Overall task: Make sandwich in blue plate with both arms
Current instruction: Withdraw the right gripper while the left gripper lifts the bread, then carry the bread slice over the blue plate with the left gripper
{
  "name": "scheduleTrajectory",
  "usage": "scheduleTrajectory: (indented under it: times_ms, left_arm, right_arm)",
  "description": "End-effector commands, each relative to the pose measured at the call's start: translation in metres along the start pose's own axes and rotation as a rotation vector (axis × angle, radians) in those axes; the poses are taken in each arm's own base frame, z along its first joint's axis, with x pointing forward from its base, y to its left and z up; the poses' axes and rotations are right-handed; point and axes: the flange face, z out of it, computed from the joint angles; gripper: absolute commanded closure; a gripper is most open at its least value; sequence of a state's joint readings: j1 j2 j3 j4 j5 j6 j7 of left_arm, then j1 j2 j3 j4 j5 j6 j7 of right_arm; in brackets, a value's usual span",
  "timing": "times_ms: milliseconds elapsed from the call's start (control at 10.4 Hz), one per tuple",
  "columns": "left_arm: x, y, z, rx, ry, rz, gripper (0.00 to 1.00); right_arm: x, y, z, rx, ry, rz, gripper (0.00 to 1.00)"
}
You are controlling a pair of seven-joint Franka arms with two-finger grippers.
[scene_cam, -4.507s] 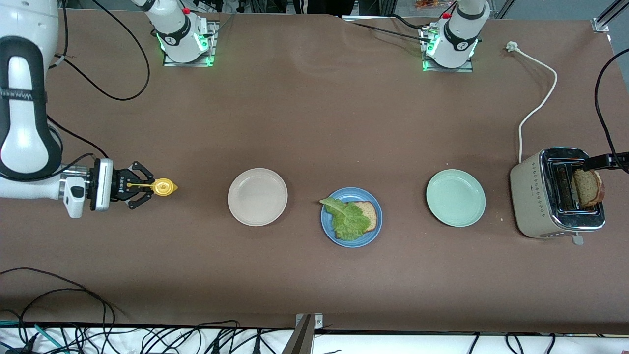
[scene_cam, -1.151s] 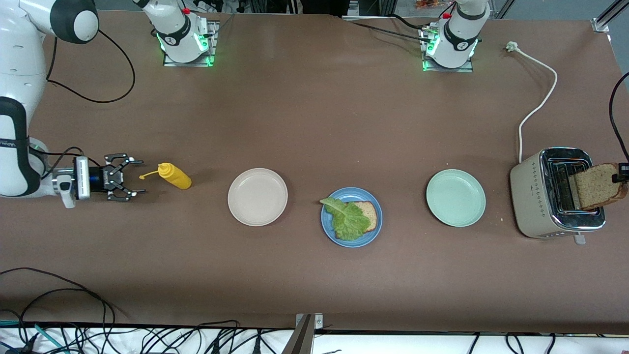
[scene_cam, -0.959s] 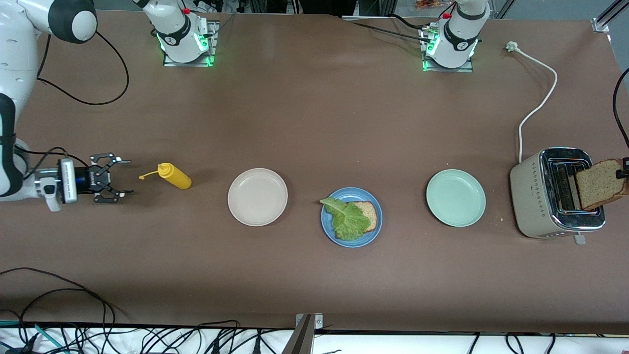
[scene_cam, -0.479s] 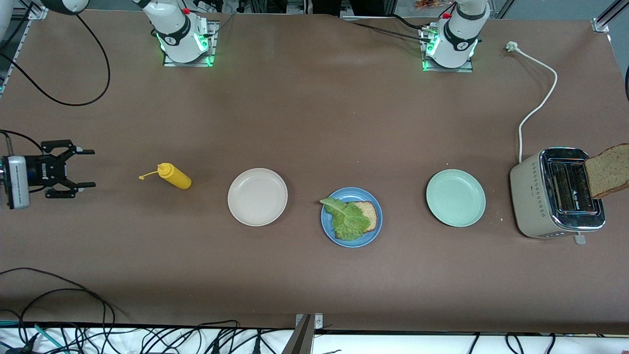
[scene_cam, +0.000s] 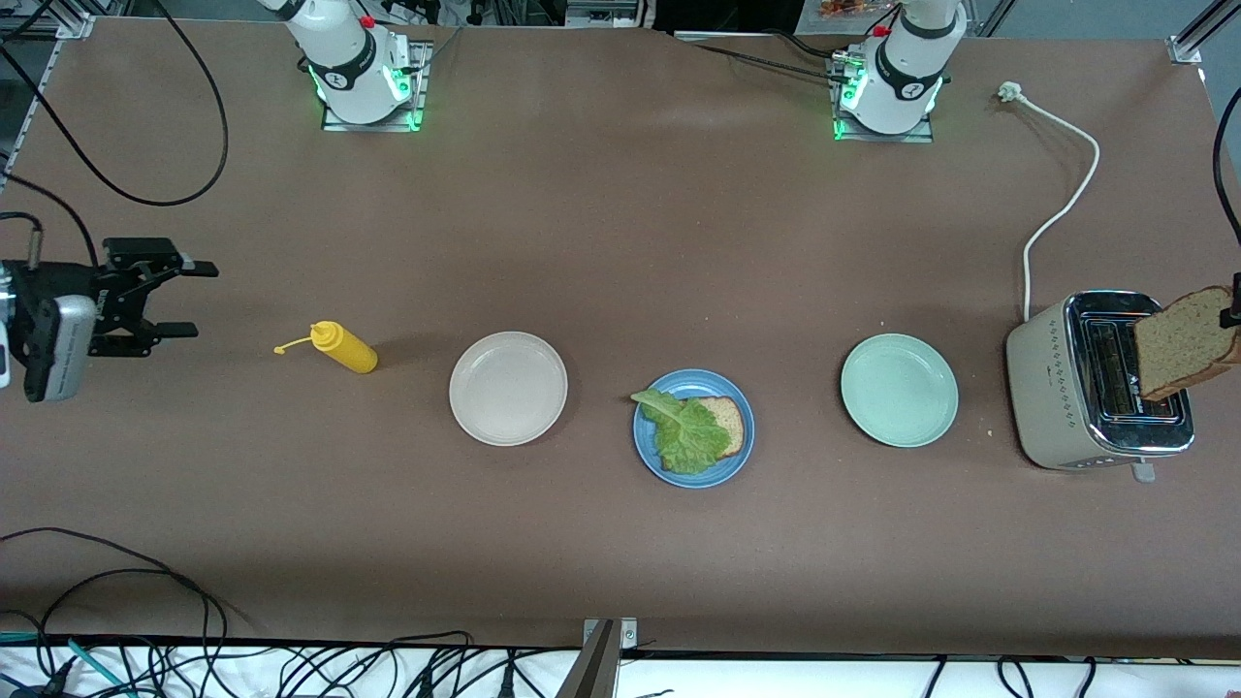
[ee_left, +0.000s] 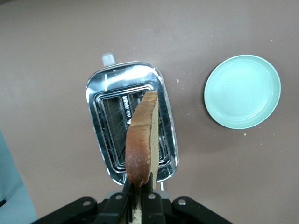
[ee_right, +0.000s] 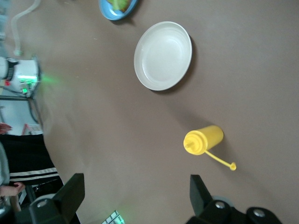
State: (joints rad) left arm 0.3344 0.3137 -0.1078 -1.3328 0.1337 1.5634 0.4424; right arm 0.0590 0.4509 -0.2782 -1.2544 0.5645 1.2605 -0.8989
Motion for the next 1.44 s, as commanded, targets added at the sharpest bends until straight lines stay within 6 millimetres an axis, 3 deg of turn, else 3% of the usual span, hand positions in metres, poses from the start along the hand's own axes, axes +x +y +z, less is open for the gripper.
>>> scheduleTrajectory:
  times_ms: [0, 288, 479, 671, 863, 1151, 1342]
  left_arm:
    - [0.003, 0.007, -0.005, -0.020, 0.003, 0.001, 1.00]
    - [0.013, 0.023, 0.001, -0.052, 0.008, 0.024, 1.00]
    - [0.015, 0.031, 0.006, -0.098, 0.012, -0.006, 1.00]
    - [0.025, 0.058, 0.015, -0.150, 0.007, 0.026, 1.00]
    - [0.034, 0.085, 0.027, -0.249, 0.006, 0.007, 1.00]
    - [0.044, 0.126, 0.066, -0.414, -0.033, -0.080, 1.00]
    - [0.052, 0.157, 0.087, -0.503, -0.044, -0.069, 1.00]
  right_arm:
    - [0.039, -0.083, -0.002, -0.251, -0.125, 0.234, 0.00]
    - [0.063, -0.124, 0.009, -0.467, -0.193, 0.363, 0.00]
    - [0.064, -0.128, 0.007, -0.528, -0.180, 0.431, 0.00]
    - [0.065, -0.136, 0.004, -0.628, -0.206, 0.425, 0.01]
    - [0.046, -0.128, -0.004, -0.610, -0.178, 0.467, 0.07]
    - [0.019, -0.142, 0.016, -0.665, -0.081, 0.469, 0.06]
    - [0.004, -0.137, 0.025, -0.673, -0.031, 0.503, 0.05]
